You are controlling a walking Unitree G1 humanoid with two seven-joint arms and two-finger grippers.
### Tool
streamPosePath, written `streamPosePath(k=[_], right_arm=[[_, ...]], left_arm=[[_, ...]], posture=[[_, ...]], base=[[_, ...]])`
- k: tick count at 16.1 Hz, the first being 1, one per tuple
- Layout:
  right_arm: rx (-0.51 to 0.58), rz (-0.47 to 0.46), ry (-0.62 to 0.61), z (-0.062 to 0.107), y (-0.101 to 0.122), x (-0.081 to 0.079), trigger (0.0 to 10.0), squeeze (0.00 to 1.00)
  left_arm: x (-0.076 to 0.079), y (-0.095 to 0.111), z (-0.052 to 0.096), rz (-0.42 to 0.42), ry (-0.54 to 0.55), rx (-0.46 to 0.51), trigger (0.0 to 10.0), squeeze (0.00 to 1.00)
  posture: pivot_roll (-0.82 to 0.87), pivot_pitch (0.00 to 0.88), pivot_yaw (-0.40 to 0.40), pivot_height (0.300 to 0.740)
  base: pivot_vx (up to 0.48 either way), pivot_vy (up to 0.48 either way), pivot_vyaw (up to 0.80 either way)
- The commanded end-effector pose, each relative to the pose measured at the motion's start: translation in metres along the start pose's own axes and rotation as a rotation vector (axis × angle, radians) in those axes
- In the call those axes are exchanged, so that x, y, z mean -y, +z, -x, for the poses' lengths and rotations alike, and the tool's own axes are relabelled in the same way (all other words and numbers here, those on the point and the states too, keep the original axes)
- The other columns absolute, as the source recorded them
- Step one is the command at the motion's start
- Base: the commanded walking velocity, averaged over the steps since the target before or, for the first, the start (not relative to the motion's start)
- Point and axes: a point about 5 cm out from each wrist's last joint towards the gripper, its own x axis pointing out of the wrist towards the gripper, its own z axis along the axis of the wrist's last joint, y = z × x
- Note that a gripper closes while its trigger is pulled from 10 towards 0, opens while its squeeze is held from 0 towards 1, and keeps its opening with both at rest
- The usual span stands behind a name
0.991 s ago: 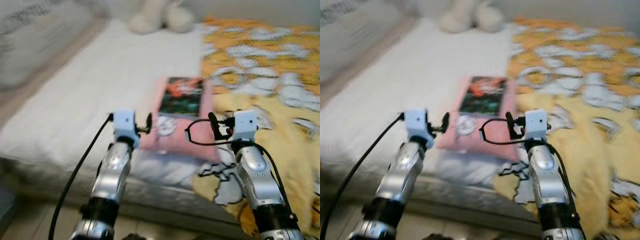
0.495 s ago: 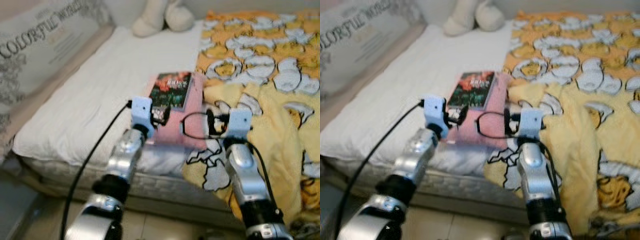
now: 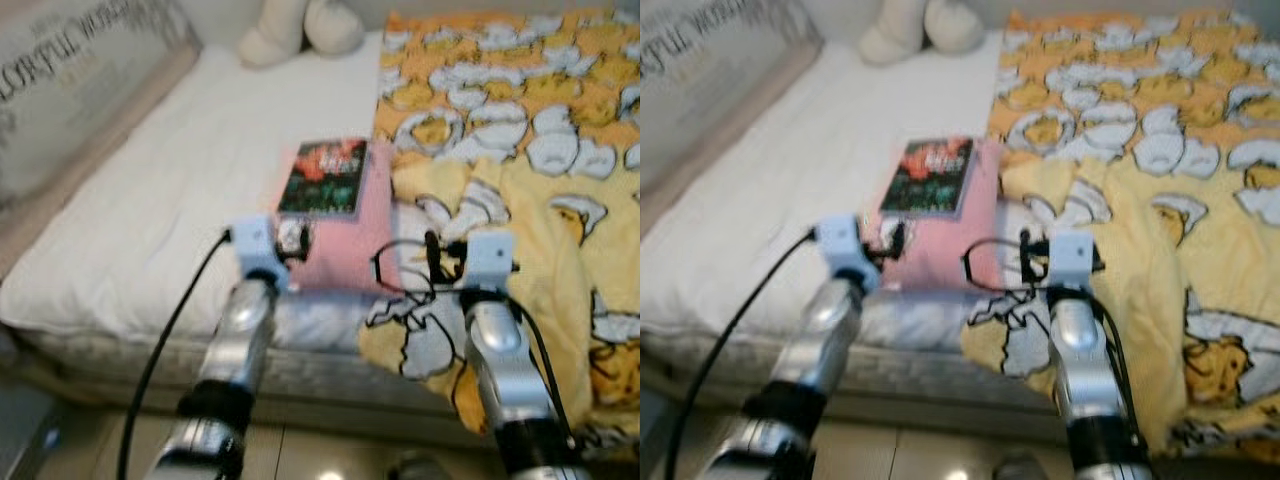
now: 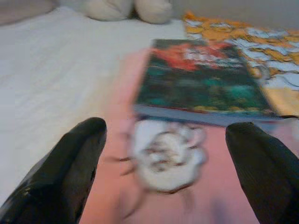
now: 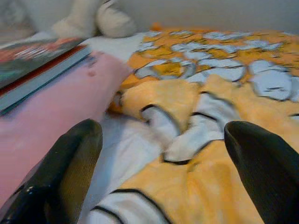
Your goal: Clean up the room
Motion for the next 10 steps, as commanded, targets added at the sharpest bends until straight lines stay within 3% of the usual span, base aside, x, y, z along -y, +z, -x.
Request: streamPosePath(k=[1,4,6,8,10], right_arm=[[0.005,0.004,0.051,0.0,0.004,-0.007,10.0,0.0],[0.003,0.004,0.073,-0.001,0.005,-0.004,10.0,0.0],[0.005,0.02,0.091,-0.001,0.007,-0.002,10.0,0.0],[0.049,0.044,0.074,-0.003,0.017,0.006,10.0,0.0],[0.094,0.051,0.002,-0.005,0.024,0.015,10.0,0.0]], left_arm=[[-0.008,0.006,0.005,-0.019,0.018,0.034,10.0,0.0],[-0.009,0.011,0.005,-0.029,0.004,0.07,10.0,0.0],[-0.008,0.015,0.002,-0.004,-0.015,0.095,10.0,0.0],[0.008,0.019,-0.004,-0.02,-0.082,0.105,10.0,0.0],[0.025,0.026,-0.006,-0.058,-0.184,0.129,10.0,0.0]], posture=[[-0.26,0.0,0.105,0.736],[-0.24,0.0,0.041,0.736],[-0.24,0.0,0.025,0.736],[-0.26,0.0,0.026,0.736],[-0.26,0.0,0.046,0.736]], base=[[0.0,0.0,0.0],[0.0,0.0,0.0],[0.0,-0.472,0.0],[0.0,-0.467,0.0],[0.0,-0.461,0.67]])
